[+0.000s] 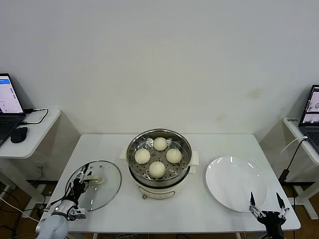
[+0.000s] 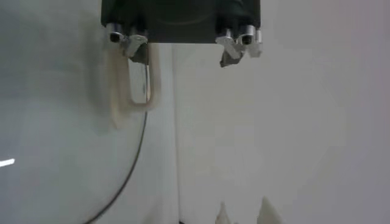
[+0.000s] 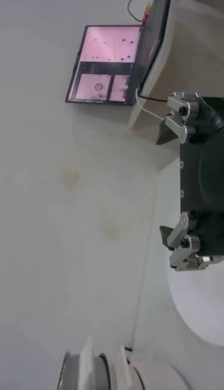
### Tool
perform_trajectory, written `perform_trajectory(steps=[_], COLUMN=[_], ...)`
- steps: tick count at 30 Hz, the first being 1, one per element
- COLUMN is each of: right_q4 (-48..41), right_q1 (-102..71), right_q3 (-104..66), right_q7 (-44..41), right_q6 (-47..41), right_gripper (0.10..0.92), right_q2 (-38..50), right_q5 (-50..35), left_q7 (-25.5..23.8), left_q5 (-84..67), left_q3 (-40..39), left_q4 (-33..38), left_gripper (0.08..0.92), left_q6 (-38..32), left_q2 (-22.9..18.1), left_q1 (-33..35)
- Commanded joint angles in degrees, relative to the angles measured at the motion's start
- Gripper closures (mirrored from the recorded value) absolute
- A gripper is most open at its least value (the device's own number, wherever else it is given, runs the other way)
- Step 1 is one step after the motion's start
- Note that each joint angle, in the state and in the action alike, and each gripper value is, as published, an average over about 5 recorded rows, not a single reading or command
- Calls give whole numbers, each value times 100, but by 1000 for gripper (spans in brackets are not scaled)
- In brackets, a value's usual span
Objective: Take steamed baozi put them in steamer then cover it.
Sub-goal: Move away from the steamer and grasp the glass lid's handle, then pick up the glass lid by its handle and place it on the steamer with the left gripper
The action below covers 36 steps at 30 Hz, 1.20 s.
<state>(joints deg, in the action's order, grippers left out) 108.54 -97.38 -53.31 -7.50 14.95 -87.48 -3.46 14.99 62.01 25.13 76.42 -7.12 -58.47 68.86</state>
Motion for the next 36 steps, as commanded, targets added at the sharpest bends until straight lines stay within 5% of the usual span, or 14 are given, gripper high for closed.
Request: perform_trajectory(steps=[1, 16, 21, 29, 36], right_q4=[-9, 4, -4, 6, 22], right_q1=[0, 5, 20, -4, -11], right_q3=[22, 122, 184, 272, 344], right_q7=[0, -14, -20, -34, -31], right_q6=[4, 13, 5, 33, 46], right_gripper=[203, 203, 203, 203, 203], right_q2=[-10, 15, 31, 72, 70], right_q5=[7, 50, 83, 128, 208], left_q7=[-5, 417, 128, -1094, -1651], left_q5=[-39, -180, -385, -1253, -1958], left_q3=[-38, 397, 755, 1401, 1034], left_q4=[-182, 653, 1462, 2776, 3608], left_gripper=[443, 845, 853, 853, 853], left_q6=[-18, -93, 197, 695, 1180], left_q2=[-26, -4, 280, 924, 1368], left_q1=[-112, 411, 817, 1059, 728])
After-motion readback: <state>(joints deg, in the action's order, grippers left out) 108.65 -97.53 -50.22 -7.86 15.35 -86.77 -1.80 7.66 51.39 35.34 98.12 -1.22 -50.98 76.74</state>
